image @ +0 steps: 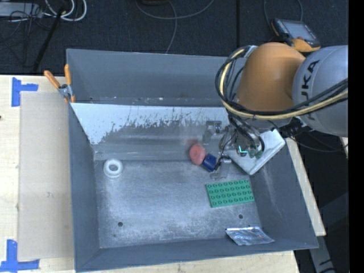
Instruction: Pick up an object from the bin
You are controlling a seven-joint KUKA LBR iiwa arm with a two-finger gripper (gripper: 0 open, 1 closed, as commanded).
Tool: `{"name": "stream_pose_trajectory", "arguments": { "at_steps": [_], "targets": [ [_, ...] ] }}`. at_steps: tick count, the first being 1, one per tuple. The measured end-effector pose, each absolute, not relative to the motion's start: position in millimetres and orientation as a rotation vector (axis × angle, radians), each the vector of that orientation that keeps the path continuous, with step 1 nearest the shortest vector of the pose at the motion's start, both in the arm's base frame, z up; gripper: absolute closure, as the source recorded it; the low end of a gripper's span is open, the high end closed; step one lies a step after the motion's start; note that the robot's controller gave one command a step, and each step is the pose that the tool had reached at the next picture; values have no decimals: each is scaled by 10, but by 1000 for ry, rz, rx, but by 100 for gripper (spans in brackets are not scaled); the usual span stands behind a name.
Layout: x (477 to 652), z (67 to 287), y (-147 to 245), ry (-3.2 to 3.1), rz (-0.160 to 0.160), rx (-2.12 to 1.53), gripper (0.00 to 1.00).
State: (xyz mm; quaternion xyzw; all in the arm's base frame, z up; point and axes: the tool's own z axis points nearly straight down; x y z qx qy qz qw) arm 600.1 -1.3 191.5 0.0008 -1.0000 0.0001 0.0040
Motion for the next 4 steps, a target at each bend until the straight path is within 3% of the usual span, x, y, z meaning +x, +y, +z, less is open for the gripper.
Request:
{"name": "stream_pose_trajectory", "arguments": {
  "at_steps": [1, 2, 3, 4],
  "targets": [
    [5570, 657, -853, -3132, 1, -111, 0],
    [5514, 1014, -837, -3142, 1, -117, 0],
    [5617, 996, -883, -3143, 0, -59, 0],
    [5535, 678, -844, -3136, -2, -106, 0]
  ]
}}
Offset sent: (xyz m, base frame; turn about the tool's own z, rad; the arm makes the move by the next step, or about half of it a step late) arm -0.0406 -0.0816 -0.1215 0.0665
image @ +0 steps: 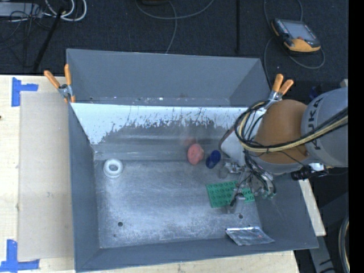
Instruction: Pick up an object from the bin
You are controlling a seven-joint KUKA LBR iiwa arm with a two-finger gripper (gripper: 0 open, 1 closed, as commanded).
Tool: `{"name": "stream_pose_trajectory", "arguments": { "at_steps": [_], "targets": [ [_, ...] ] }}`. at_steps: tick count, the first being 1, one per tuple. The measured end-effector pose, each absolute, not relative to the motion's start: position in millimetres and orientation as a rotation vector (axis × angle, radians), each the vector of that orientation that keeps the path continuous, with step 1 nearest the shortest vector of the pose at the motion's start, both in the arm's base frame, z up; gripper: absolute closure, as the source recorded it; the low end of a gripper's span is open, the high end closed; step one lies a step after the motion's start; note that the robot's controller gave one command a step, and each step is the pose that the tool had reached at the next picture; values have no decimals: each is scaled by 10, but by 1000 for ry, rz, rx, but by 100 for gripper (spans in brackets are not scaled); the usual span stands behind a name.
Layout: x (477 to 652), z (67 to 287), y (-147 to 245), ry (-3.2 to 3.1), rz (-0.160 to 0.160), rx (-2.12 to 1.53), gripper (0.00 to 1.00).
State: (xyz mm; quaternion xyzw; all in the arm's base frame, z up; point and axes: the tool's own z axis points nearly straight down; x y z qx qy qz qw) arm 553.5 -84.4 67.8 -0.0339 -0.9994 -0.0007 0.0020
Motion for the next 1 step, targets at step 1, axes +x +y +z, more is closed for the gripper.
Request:
{"name": "stream_pose_trajectory", "arguments": {
  "at_steps": [1],
  "targets": [
    [5537, 676, -842, -3136, -3, -105, 0]
  ]
}}
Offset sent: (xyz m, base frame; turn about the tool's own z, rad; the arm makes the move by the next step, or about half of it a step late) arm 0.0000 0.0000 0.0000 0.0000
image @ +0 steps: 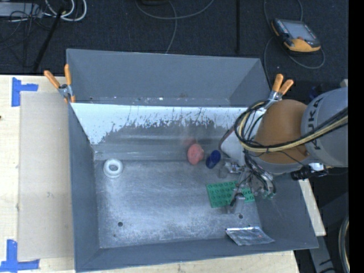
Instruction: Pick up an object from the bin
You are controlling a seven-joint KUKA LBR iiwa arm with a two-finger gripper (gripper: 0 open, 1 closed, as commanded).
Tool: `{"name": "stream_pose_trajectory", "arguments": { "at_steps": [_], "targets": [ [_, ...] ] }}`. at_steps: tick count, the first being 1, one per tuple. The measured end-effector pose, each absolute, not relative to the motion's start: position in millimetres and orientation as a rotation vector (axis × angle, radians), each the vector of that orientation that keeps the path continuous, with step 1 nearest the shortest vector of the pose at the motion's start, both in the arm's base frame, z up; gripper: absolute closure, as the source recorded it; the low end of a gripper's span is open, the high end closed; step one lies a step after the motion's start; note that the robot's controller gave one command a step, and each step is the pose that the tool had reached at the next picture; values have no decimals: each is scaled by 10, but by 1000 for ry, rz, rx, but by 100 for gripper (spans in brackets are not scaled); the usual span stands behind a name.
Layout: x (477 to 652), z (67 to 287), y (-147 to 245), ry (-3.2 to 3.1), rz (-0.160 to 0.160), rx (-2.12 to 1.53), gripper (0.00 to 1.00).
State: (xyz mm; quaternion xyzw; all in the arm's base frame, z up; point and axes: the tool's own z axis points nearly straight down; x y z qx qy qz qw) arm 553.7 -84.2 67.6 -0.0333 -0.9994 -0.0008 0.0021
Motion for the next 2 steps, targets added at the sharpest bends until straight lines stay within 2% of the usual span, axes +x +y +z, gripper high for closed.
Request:
{"name": "stream_pose_trajectory", "arguments": {
  "at_steps": [1, 2],
  "targets": [
    [5546, 693, -843, -3137, -2, -104, 100],
    [5563, 1416, -846, -3147, 1, -103, 100]
  ]
}}
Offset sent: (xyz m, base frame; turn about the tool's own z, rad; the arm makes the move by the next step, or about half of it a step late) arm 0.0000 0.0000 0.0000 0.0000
